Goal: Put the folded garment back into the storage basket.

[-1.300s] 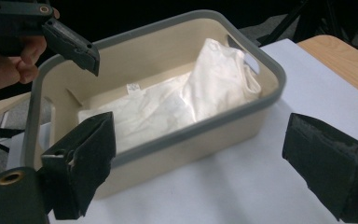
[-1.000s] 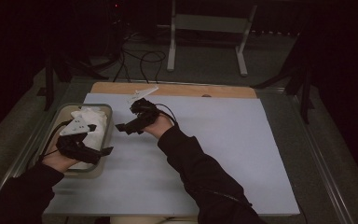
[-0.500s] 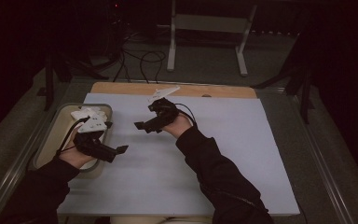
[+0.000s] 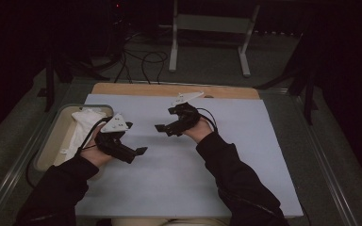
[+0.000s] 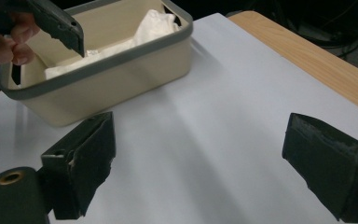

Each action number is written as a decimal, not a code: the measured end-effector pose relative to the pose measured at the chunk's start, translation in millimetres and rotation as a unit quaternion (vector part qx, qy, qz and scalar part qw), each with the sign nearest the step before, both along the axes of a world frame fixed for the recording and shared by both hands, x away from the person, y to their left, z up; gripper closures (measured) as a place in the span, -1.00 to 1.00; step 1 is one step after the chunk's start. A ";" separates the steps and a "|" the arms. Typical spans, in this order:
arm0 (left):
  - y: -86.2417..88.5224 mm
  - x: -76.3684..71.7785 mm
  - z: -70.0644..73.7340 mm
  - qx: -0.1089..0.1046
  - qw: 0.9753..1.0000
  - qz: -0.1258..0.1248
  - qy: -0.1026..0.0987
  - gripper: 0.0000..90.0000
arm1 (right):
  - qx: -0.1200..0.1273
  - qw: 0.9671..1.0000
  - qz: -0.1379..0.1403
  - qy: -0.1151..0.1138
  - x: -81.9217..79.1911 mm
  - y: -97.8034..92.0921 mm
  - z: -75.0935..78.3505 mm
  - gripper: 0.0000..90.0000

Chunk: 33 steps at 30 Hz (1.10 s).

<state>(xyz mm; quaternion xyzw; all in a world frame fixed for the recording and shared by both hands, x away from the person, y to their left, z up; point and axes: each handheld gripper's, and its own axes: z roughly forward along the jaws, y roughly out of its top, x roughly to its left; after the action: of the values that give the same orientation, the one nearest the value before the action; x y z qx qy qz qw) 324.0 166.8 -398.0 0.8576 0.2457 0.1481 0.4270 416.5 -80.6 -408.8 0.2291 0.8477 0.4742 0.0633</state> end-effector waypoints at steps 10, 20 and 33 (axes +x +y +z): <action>-35.0 3.3 -20.0 -0.008 1.000 -0.026 0.007 -1.00 | 0.012 1.000 -0.005 -0.015 -11.6 -35.8 -8.0 -0.80; -49.8 -0.5 -38.4 -0.012 0.999 -0.033 -0.001 -1.00 | 0.009 1.000 -0.018 -0.011 -24.9 -67.9 -30.0 -0.80; -41.9 -10.5 -52.6 -0.015 0.999 -0.039 0.002 -1.00 | 0.001 1.000 -0.012 0.001 -47.2 -91.2 -54.9 -0.80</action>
<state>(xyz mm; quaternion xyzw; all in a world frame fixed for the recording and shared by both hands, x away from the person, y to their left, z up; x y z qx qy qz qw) 313.5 124.9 -450.6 0.8603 0.2152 0.1259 0.4447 369.3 -171.9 -463.7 0.2394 0.8446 0.4740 0.0678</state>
